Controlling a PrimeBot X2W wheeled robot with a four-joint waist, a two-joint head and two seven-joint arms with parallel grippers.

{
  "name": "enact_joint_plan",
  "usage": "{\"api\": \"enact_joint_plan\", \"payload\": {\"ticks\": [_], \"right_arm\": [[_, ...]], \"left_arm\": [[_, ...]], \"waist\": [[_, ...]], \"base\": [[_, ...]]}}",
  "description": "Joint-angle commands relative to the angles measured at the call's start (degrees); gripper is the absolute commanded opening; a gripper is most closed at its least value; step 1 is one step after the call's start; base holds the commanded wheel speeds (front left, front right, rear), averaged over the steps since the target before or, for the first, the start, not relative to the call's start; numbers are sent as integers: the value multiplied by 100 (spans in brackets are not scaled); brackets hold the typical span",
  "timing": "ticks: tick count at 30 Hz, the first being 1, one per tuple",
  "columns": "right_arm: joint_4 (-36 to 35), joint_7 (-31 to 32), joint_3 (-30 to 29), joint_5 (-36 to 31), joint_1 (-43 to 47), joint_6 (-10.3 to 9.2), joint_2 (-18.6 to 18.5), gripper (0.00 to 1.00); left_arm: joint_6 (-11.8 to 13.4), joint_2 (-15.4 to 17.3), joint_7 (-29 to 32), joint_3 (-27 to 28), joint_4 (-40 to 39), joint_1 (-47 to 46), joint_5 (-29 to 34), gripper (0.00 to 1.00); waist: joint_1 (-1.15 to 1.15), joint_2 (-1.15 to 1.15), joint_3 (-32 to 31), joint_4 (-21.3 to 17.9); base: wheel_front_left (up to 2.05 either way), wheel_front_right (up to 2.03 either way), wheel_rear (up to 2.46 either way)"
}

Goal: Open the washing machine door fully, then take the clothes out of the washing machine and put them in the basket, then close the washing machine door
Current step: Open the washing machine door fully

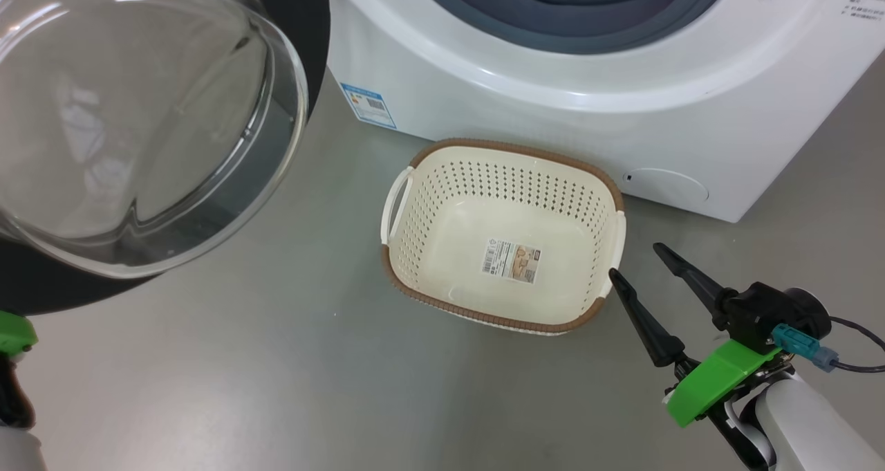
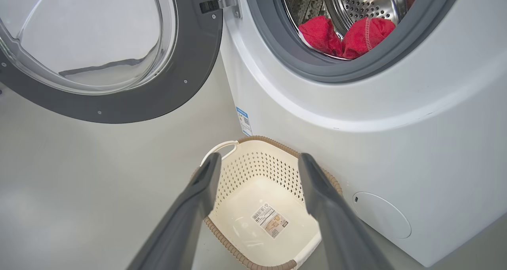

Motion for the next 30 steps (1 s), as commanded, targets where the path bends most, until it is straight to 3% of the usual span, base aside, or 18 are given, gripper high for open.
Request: {"api": "enact_joint_plan", "payload": {"ticks": [1,14,15,18,20,21,22,23,30], "right_arm": [[-101,-68,110,26,92,9,42,100],[-90,-68,24,60,329,9,189,100],[-93,-68,10,62,349,9,200,100],[-101,-68,-32,71,413,9,229,100],[-104,-68,-49,72,456,9,251,100],[-108,-68,-60,73,473,9,259,100],[-110,-68,-73,73,493,9,269,100],[-114,-68,-94,74,513,9,277,100],[-147,-68,-208,80,598,9,351,100]], "left_arm": [[-36,384,-28,96,-110,43,27,0],[-58,171,-28,-459,-581,909,-503,3],[-58,139,-28,-488,-641,989,-596,15],[-58,62,-28,-617,-847,1257,-763,23],[-58,7,-28,-689,-993,1441,-834,38],[-58,-25,-28,-722,-1068,1526,-854,52],[-59,-55,-28,-776,-1126,1611,-878,86],[-59,-91,-28,-833,-1193,1683,-908,100],[-59,-206,-28,-1195,-1511,2089,-1089,100]], "waist": [[0,0,-106,2],[0,0,-641,35],[0,0,-666,34],[0,0,-752,28],[0,0,-819,11],[0,0,-844,2],[0,0,-875,-8],[0,0,-897,-18],[0,0,-1010,-107]], "base": [[0,0,0],[0,0,0],[0,0,0],[0,0,0],[0,0,0],[0,0,0],[0,0,0],[0,0,0],[0,0,0]]}}
